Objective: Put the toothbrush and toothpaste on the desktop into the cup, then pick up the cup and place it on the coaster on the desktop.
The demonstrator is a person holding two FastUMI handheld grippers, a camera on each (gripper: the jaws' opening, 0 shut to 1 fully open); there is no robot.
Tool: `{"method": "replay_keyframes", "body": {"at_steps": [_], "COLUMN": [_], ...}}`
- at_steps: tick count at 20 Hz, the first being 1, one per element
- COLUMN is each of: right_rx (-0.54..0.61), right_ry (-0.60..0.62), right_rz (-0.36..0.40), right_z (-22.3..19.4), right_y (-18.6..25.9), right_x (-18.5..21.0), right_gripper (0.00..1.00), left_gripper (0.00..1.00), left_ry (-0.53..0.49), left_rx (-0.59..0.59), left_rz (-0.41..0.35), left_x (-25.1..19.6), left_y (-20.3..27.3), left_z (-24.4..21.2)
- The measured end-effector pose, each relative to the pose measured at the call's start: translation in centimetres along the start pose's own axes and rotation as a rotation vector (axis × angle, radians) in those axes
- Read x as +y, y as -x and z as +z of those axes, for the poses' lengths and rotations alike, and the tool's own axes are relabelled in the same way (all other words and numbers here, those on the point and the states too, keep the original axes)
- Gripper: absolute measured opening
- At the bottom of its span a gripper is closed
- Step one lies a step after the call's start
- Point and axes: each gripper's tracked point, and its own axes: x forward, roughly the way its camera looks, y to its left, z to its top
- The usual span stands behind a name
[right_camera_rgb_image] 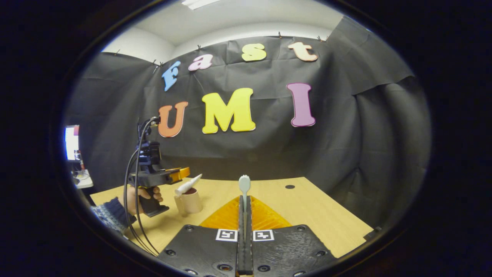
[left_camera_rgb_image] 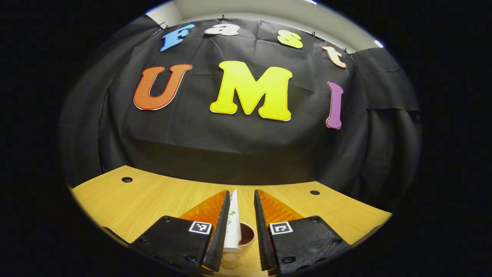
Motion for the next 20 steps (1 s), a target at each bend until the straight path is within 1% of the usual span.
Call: {"method": "replay_keyframes", "body": {"at_steps": [1,3,6,8,9,10,11,12,14,15,16,18,19,20], "right_rx": [0.004,0.006,0.008,0.011,0.013,0.015,0.017,0.018,0.02,0.021,0.022,0.02,0.02,0.021], "right_ry": [0.0,-0.002,-0.008,-0.011,-0.009,-0.006,-0.004,-0.005,-0.012,-0.015,-0.018,-0.025,-0.029,-0.031], "right_rz": [0.002,0.001,0.0,0.002,0.003,0.003,0.004,0.008,0.01,0.013,0.013,0.011,0.01,0.01], "right_z": [-0.1,-0.2,-0.4,-0.5,-0.6,-0.8,-0.8,-0.9,-1.1,-1.2,-1.4,-1.5,-1.4,-1.5], "right_y": [-0.1,0.0,-0.1,-0.1,-0.2,-0.3,-0.3,-0.3,-0.4,-0.2,0.0,0.1,0.2,0.1], "right_x": [0.0,-0.1,-0.2,-0.2,-0.1,-0.1,-0.1,0.0,-0.1,-0.2,-0.4,-0.6,-0.7,-0.8], "right_gripper": [0.0,0.0,0.0,0.0,0.0,0.0,0.0,0.0,0.0,0.0,0.0,0.0,0.0,0.0], "left_gripper": [0.4,0.41,0.45,0.53,0.6,0.65,0.78,0.81,0.84,0.9,0.87,0.86,0.86,0.86], "left_ry": [-0.007,-0.02,-0.044,-0.085,-0.106,-0.118,-0.127,-0.139,-0.166,-0.173,-0.177,-0.155,-0.13,-0.111], "left_rx": [0.011,0.035,0.057,0.102,0.134,0.164,0.2,0.226,0.289,0.329,0.38,0.491,0.491,0.521], "left_rz": [0.006,0.019,0.003,0.006,0.014,0.022,0.024,0.022,0.038,0.051,0.071,0.091,0.084,0.102], "left_x": [0.1,0.4,0.1,0.1,0.2,0.4,0.3,0.3,0.6,1.0,1.6,2.4,2.1,2.2], "left_y": [-0.1,0.0,-0.2,-0.6,-0.9,-1.0,-1.0,-1.0,-1.2,-1.3,-1.3,-0.9,-1.1,-0.8], "left_z": [-0.4,-1.0,-1.3,-2.1,-2.7,-3.3,-4.0,-4.4,-5.0,-5.6,-6.2,-7.7,-7.3,-7.4]}}
